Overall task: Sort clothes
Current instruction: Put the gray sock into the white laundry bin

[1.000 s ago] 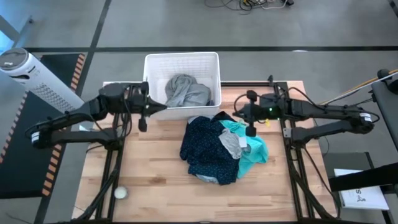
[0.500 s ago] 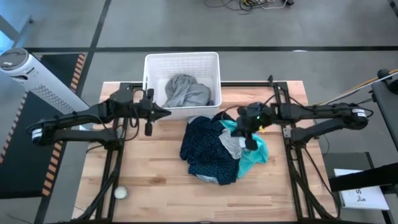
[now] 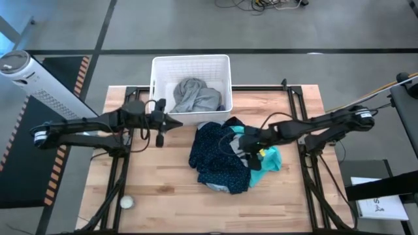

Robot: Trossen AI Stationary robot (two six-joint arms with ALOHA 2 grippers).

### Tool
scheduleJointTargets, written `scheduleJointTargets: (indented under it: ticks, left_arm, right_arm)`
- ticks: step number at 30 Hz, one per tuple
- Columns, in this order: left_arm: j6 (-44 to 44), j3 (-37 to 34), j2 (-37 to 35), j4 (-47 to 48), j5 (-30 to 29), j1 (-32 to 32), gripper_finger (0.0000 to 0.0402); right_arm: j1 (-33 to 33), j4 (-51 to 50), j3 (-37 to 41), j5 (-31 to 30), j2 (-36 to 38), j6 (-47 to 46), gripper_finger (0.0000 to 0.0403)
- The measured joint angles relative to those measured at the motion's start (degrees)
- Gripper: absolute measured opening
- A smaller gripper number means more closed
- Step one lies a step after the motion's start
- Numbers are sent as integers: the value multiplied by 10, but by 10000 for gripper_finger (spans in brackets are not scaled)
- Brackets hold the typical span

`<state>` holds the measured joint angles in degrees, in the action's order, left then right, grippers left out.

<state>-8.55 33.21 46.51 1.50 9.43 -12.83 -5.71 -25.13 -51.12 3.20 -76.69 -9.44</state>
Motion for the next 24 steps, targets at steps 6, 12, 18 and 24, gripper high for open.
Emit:
scheduleJointTargets:
  ticks: [6,12,18,24]
  left_arm:
    - [36,-68,-3,-95,-1,2,0]
    - [51,-117,-8,-200,-4,18,0]
    - [56,-134,-11,-246,-3,52,0]
    - [36,-150,-11,-267,-20,112,0]
  right_arm:
    - [-7,5,-10,-1,-34,-14,222]
    - [-7,-54,-38,-94,-56,-51,202]
    - [-8,-119,-74,-139,-59,-56,105]
    - [-15,-145,-124,-138,-59,-19,8]
